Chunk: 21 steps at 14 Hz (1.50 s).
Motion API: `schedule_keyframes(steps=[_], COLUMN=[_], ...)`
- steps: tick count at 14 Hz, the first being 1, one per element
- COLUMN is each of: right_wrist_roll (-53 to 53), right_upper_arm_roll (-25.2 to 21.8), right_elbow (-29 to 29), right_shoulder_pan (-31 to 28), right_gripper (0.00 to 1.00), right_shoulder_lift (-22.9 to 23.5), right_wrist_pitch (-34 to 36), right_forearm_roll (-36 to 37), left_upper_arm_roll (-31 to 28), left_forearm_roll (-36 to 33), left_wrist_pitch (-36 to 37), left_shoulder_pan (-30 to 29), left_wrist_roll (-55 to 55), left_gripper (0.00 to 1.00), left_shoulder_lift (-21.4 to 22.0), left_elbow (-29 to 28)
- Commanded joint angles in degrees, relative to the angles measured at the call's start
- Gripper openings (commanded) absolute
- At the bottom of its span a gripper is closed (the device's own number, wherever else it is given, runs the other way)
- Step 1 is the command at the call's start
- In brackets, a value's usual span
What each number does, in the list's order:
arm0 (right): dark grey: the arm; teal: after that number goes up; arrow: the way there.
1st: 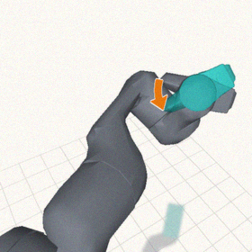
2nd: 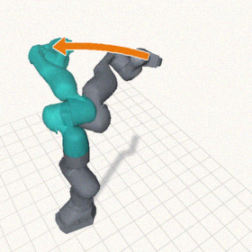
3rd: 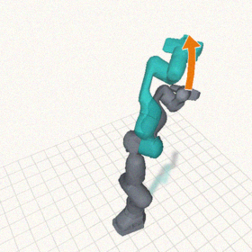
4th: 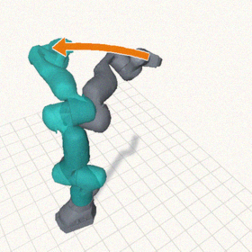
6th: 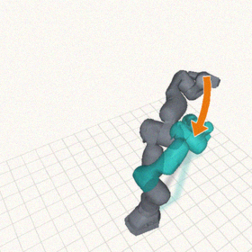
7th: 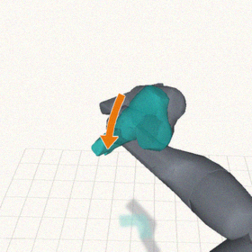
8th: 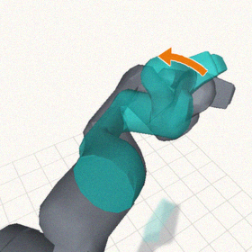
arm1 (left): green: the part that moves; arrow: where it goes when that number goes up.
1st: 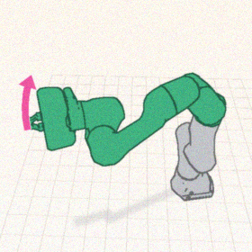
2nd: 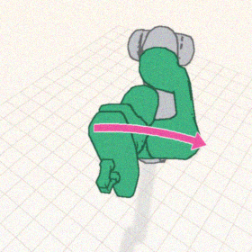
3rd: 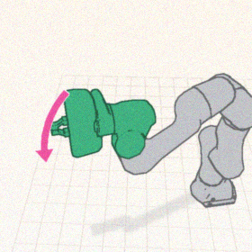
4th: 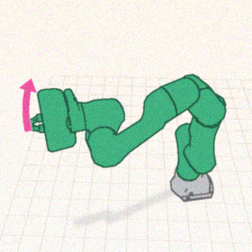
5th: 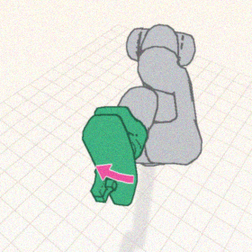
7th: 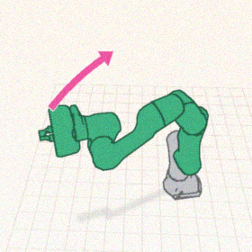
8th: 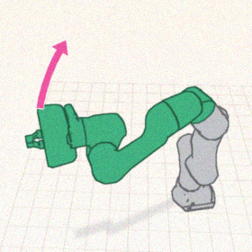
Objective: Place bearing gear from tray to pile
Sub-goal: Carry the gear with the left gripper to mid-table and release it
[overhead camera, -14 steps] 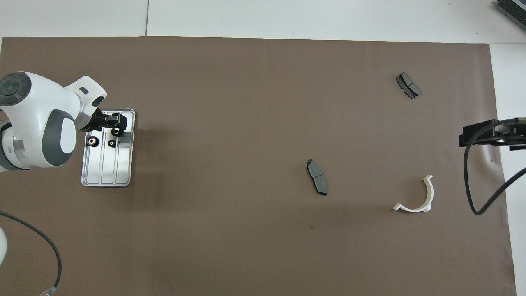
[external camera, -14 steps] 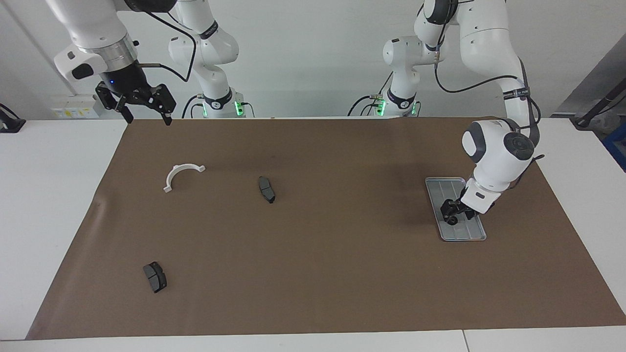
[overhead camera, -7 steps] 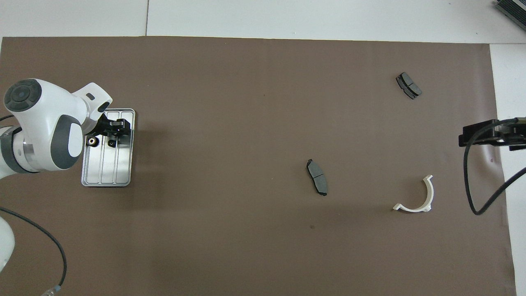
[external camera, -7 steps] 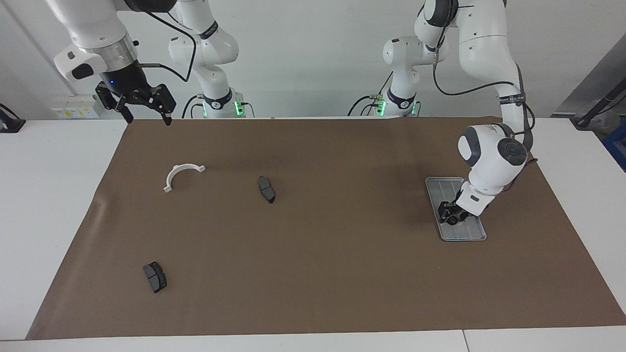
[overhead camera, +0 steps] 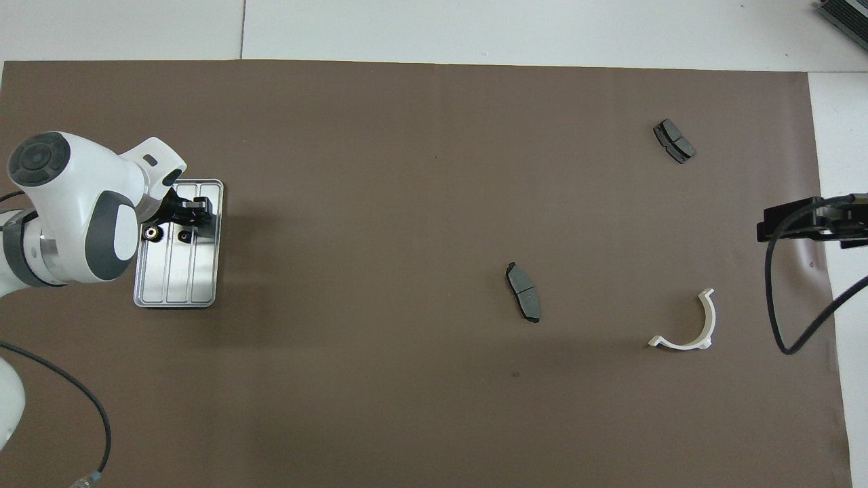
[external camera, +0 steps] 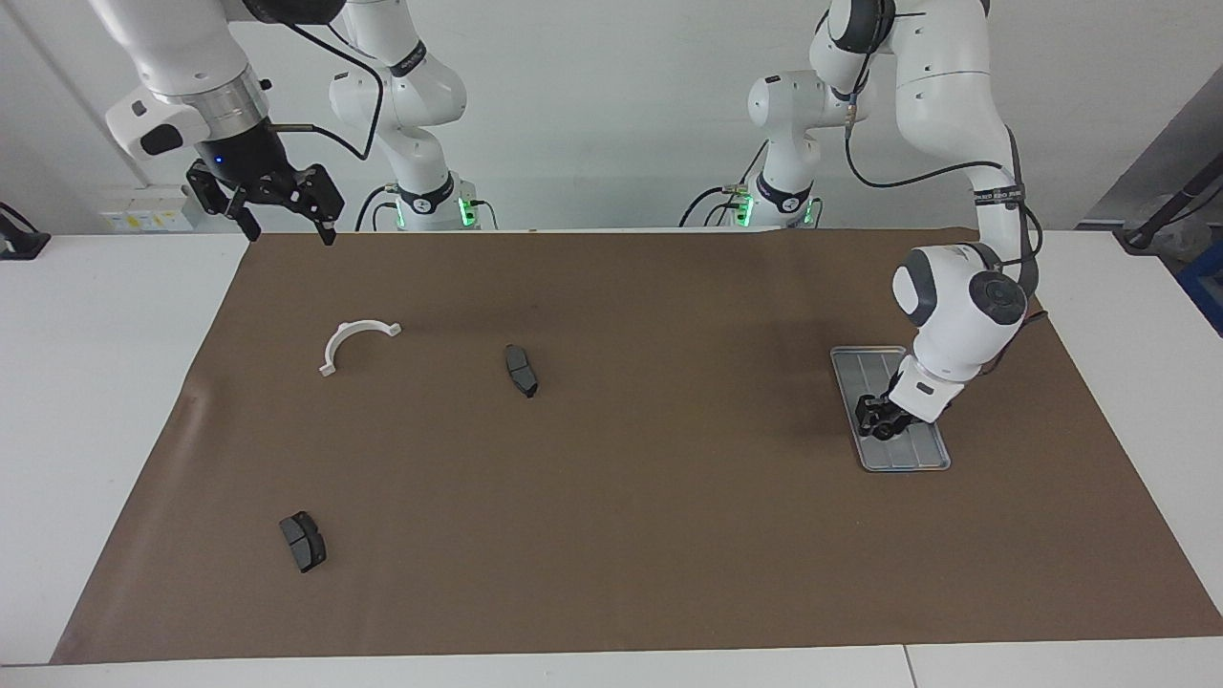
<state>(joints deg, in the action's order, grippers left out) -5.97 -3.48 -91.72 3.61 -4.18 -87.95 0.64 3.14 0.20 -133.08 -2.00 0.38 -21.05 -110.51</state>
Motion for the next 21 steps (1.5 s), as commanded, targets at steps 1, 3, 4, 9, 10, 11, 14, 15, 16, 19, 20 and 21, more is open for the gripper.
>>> schedule_keyframes(steps=[1, 3, 4, 9, 10, 11, 14, 15, 16, 19, 20, 21], right_wrist_roll=[1.31, 1.31, 1.31, 1.31, 1.31, 1.31, 1.31, 1.31, 1.31, 1.31, 1.31, 1.31], right_upper_arm_roll=[0.14, 0.14, 0.23, 0.23, 0.14, 0.23, 0.23, 0.14, 0.23, 0.14, 0.14, 0.14], right_elbow=[-1.44, -1.36, -1.44, -1.36, -1.36, -1.44, -1.44, -1.36, -1.36, -1.44, -1.62, -1.71], right_shoulder_pan=[-0.36, -0.36, -0.36, -0.36, -0.36, -0.36, -0.36, -0.36, -0.36, -0.36, -0.36, -0.36], right_gripper=[1.0, 1.0, 1.0, 1.0, 1.0, 1.0, 1.0, 1.0, 1.0, 1.0, 1.0, 1.0], right_shoulder_lift=[-0.92, -0.92, -0.92, -0.92, -0.92, -0.92, -0.92, -0.92, -0.92, -0.92, -1.0, -1.18], right_wrist_pitch=[-1.0, -1.0, -1.08, -1.0, -1.0, -1.0, -1.08, -1.08, -1.0, -1.0, -1.08, -1.08], right_forearm_roll=[-0.99, -0.99, -0.99, -0.99, -0.99, -0.99, -0.99, -0.99, -0.99, -0.99, -0.99, -0.99], left_upper_arm_roll=[0.02, 0.02, 0.02, 0.02, -0.07, -0.07, -0.07, -0.07, 0.02, 0.11, 0.11, 0.2], left_forearm_roll=[-1.08, -1.08, -1.08, -1.08, -1.08, -1.26, -1.35, -1.35, -1.35, -1.26, -1.26, -1.17], left_wrist_pitch=[-1.22, -1.13, -1.04, 7.81, 11.06, 13.52, 17.32, 17.76, 18.2, 17.6, 17.33, 17.15], left_shoulder_pan=[-0.46, -0.46, -0.46, 0.94, 2.77, 4.62, 10.33, 12.18, 14.02, 19.56, 20.97, 22.12], left_wrist_roll=[-0.11, -0.03, 0.15, 5.4, 8.56, 12.24, 24.2, 27.89, 31.4, 42.21, 45.56, 48.11], left_gripper=[0.37, 0.3, 0.27, 0.18, 0.18, 0.18, 0.18, 0.18, 0.18, 0.18, 0.18, 0.18], left_shoulder_lift=[0.31, 0.31, 0.31, 0.22, 0.31, 0.57, 1.36, 1.8, 1.8, 1.28, 1.1, 1.01], left_elbow=[-1.29, -0.94, -0.68, 6.6, 8.19, 8.81, 9.08, 9.0, 8.99, 8.91, 8.91, 8.99])
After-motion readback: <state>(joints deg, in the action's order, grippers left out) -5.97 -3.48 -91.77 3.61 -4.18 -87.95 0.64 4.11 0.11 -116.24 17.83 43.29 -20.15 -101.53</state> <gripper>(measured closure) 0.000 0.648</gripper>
